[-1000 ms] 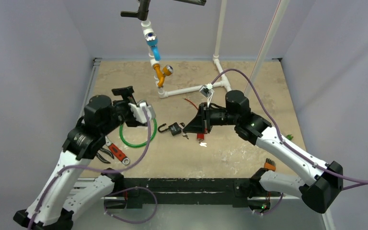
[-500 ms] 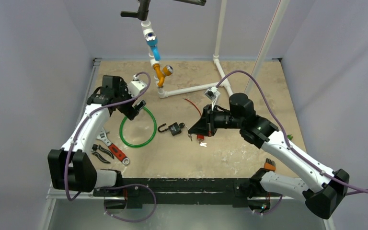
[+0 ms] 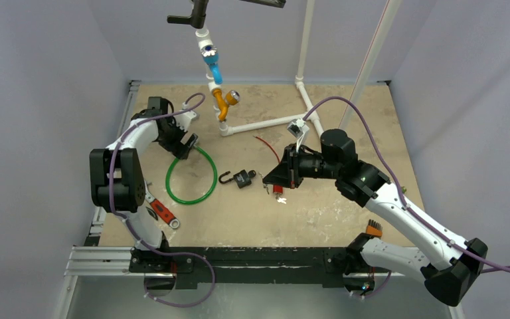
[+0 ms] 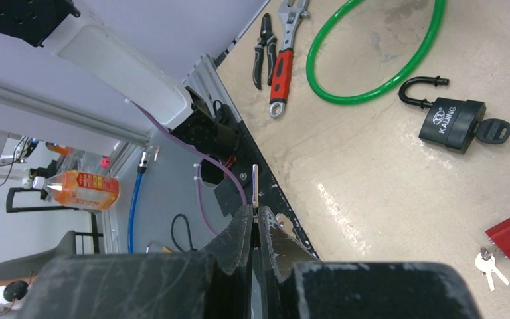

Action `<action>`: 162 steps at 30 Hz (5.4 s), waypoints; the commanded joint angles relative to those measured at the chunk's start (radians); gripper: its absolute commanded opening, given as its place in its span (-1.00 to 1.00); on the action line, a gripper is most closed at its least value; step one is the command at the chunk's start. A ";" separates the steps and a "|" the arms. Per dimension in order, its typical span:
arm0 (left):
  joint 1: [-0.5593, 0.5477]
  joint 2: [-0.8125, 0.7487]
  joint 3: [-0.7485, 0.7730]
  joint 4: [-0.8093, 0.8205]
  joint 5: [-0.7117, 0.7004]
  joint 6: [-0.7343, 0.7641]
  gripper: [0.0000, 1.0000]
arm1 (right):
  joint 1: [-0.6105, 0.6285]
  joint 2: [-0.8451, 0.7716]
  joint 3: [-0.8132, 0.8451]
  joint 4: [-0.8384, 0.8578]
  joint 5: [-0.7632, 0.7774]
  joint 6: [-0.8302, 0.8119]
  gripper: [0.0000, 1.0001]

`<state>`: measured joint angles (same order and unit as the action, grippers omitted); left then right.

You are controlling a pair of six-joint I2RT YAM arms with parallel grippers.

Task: Unlock with the key
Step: Pick up the key from the center of the board, then pick up the lock from the center of the board, then unlock the lock.

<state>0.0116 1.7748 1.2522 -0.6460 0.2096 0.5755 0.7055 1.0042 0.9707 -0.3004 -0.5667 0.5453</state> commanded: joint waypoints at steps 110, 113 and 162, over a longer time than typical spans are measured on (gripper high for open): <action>-0.110 -0.459 -0.293 -0.102 0.114 0.260 -1.00 | -0.003 -0.005 0.160 -0.092 -0.009 -0.105 -1.00; -0.110 -0.600 -0.304 -0.138 0.174 0.288 -1.00 | -0.003 -0.006 0.162 -0.095 -0.020 -0.118 -1.00; -0.544 -1.109 -0.405 0.047 0.322 0.901 -1.00 | 0.199 0.245 0.251 -0.216 -0.114 -0.236 -1.00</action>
<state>-0.5270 0.6891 0.8516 -0.6933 0.5266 1.4414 0.9024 1.2407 1.2213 -0.6018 -0.6884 0.2775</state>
